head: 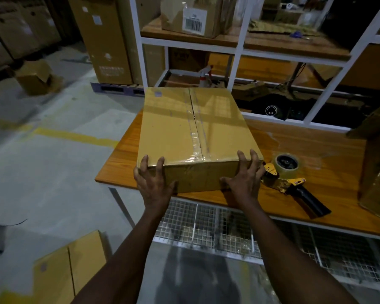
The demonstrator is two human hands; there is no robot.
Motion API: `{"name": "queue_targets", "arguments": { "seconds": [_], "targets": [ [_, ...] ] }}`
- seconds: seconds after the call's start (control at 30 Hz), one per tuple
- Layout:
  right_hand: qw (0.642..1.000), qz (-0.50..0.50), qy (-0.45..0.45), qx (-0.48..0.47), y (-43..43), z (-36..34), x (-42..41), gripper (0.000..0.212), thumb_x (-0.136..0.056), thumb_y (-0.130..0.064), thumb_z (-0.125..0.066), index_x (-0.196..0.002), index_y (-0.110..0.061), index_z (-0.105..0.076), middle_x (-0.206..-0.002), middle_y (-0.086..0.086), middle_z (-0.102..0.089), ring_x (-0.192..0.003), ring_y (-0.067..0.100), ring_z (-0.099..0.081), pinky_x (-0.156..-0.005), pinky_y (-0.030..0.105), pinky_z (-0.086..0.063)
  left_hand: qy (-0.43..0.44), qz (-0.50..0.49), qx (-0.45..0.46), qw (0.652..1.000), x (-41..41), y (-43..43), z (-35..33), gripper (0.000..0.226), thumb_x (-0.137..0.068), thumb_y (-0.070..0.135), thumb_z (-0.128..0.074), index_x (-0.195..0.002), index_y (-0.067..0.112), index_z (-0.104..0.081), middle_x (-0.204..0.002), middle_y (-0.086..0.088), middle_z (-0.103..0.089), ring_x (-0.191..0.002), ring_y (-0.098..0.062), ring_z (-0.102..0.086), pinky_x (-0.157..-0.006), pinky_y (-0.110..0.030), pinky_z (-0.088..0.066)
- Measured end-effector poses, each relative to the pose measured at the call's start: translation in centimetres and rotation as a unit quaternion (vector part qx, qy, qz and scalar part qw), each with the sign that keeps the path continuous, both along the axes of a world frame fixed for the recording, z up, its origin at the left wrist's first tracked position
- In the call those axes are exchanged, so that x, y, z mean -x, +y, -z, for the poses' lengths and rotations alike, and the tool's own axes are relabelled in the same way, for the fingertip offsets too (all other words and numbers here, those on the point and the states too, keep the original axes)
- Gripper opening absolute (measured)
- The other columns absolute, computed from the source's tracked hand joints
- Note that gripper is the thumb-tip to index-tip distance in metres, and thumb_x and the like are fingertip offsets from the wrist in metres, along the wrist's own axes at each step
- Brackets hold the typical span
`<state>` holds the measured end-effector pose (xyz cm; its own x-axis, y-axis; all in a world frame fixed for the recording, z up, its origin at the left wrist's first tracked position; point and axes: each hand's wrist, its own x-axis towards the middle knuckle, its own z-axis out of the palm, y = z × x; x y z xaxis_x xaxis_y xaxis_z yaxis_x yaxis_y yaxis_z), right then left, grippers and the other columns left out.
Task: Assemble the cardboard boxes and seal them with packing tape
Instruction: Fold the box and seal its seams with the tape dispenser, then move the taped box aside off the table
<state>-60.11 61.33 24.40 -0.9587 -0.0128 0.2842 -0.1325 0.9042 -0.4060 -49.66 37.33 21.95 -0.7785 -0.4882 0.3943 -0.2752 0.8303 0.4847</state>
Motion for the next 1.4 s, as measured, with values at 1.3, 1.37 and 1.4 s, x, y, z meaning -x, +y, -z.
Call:
{"name": "queue_targets", "arguments": {
  "seconds": [1.3,1.37,1.4],
  "targets": [
    [0.910,0.311,0.263,0.076,47.5,-18.3,-8.1,0.096,-0.060,-0.021,-0.091,-0.139,-0.039,-0.039,-0.154,-0.005,-0.021,-0.130,0.041,-0.030,-0.081,0.051,-0.054,0.257,0.315,-0.010,0.914,8.5,46.0,-20.4,0.076,-0.069,0.039,-0.069,-0.140,0.032,-0.043,-0.149,-0.011,-0.026,-0.135,-0.049,-0.028,-0.099,-0.064,-0.037],
    [0.901,0.339,0.264,0.066,51.0,-18.4,-8.8,0.097,-0.059,-0.024,-0.093,-0.140,-0.038,-0.041,-0.155,-0.004,-0.022,-0.128,0.041,-0.032,-0.081,0.049,-0.054,0.232,0.340,-0.009,0.911,9.2,50.0,-20.7,0.085,-0.065,0.032,-0.080,-0.139,0.034,-0.041,-0.149,-0.010,-0.025,-0.135,-0.049,-0.028,-0.097,-0.065,-0.039],
    [0.897,0.351,0.260,0.062,52.7,-18.4,-9.1,0.097,-0.058,-0.026,-0.093,-0.140,-0.037,-0.042,-0.155,-0.004,-0.022,-0.128,0.041,-0.032,-0.082,0.048,-0.053,0.214,0.351,-0.011,0.912,9.4,52.0,-20.9,0.089,-0.063,0.030,-0.084,-0.139,0.034,-0.039,-0.150,-0.009,-0.024,-0.135,-0.049,-0.028,-0.096,-0.065,-0.040]
  ]
}}
